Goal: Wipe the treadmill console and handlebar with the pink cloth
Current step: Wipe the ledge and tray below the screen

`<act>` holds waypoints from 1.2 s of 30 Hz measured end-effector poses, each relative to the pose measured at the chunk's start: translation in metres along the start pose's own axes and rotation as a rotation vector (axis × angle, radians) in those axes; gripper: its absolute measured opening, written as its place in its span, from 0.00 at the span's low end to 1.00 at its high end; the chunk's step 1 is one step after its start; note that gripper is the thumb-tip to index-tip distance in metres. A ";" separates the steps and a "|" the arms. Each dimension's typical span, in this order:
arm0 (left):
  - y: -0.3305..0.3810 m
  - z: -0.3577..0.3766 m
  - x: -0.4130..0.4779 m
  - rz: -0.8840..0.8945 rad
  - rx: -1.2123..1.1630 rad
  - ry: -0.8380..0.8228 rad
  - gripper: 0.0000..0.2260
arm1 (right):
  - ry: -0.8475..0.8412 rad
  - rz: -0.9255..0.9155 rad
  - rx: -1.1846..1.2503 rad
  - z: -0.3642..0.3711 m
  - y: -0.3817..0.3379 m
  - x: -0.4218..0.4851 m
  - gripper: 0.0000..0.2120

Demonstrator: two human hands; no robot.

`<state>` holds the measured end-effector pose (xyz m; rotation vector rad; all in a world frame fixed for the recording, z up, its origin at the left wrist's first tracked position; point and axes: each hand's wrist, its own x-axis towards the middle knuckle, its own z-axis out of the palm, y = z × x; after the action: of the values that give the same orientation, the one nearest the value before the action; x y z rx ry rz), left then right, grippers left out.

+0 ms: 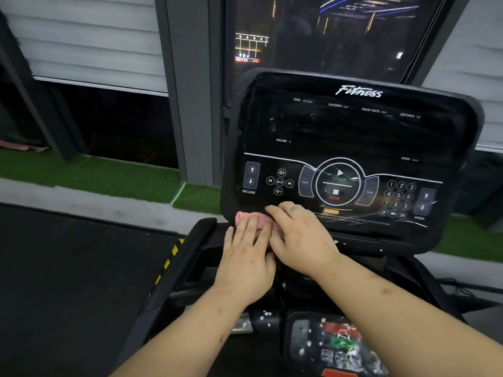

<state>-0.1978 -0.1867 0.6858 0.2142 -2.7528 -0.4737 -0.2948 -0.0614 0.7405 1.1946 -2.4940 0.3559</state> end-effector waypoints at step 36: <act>0.057 0.012 0.023 -0.255 -0.004 0.305 0.14 | -0.154 0.200 -0.463 -0.068 0.168 -0.040 0.39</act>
<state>-0.2281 -0.1348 0.7017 0.5901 -2.4359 -0.4667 -0.3901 0.0947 0.7738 0.8149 -2.6296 -0.2671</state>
